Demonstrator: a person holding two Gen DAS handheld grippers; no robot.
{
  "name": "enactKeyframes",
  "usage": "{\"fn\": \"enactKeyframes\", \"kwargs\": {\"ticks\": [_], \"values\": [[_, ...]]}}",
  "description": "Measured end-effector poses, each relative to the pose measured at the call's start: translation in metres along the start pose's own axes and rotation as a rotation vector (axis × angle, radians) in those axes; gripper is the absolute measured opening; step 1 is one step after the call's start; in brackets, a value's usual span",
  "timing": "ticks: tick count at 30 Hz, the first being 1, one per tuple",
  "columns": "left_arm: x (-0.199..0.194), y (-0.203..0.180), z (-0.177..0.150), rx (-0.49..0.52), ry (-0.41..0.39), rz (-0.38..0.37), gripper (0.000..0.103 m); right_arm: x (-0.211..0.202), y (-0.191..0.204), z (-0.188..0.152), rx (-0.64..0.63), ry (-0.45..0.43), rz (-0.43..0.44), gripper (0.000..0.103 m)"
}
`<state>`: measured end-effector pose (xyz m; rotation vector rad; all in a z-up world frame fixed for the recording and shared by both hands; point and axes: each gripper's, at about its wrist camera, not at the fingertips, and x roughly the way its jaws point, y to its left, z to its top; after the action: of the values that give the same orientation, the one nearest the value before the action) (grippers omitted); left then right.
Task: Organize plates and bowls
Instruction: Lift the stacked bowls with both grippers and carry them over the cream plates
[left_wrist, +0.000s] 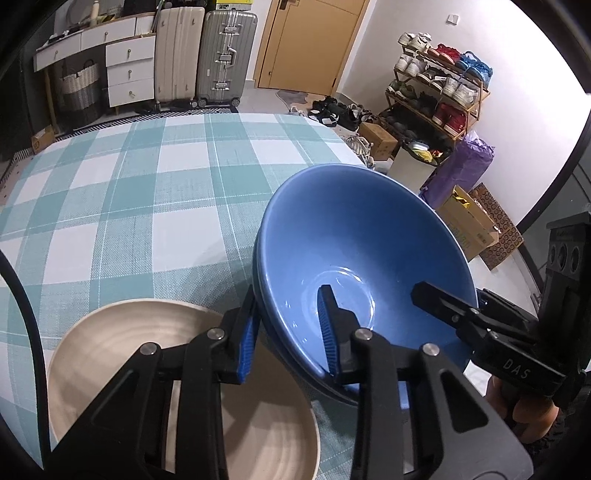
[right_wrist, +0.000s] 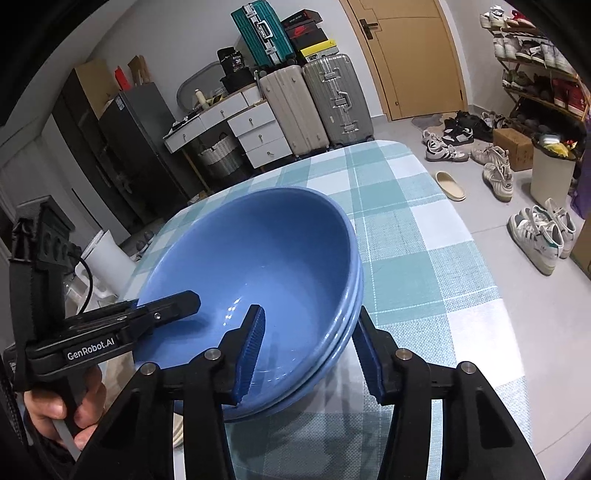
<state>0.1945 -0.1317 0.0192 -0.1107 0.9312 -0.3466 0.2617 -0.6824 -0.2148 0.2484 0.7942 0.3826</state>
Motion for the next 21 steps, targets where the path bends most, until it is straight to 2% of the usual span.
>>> {"fn": "enactKeyframes", "kwargs": {"ticks": [13,21], "values": [[-0.014,-0.008,0.002,0.019,-0.036,0.000,0.028,-0.013,-0.001,0.003,-0.011,-0.023,-0.005,0.050],[-0.042,-0.013,0.000,0.021,-0.080,-0.014,0.028,-0.030,0.009,0.006,-0.038,-0.051,-0.013,0.050]]}}
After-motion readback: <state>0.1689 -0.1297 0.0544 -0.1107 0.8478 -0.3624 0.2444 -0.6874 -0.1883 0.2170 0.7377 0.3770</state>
